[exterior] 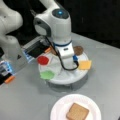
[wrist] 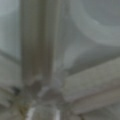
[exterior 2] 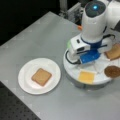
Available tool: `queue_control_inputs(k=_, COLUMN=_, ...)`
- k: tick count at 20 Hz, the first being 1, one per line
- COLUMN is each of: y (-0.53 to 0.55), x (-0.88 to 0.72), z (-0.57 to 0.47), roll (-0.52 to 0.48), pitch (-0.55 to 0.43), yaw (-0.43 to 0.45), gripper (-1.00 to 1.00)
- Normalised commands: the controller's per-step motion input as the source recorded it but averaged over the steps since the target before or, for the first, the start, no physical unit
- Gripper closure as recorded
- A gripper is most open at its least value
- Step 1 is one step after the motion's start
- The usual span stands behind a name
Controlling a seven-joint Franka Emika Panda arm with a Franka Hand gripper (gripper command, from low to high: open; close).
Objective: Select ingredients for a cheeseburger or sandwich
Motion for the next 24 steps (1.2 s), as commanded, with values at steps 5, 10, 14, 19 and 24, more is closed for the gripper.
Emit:
queue_control_inputs(k=5, y=-0.11, x=-0.02, z=-0.03, roll=0.091, pitch=0.038, yaw=0.068, gripper=-1.00)
queue_control_inputs(k=10, y=-0.11, x=-0.10, z=-0.05, roll=0.070, pitch=0.010, yaw=-0.109, gripper=-1.00)
queue_control_inputs(k=14, y=-0.08, x=-0.14, z=-0.03, roll=0.045, pitch=-0.030, yaw=-0.186, gripper=-1.00)
queue_control_inputs(k=19, y=-0.01, x=-0.18, z=0.15, roll=0.036, pitch=-0.026, yaw=-0.253, gripper=-1.00)
queue_control_inputs(k=24, y=0.10, x=-0.19, z=0.30, roll=0.011, pitch=-0.001, yaw=-0.215, gripper=-1.00)
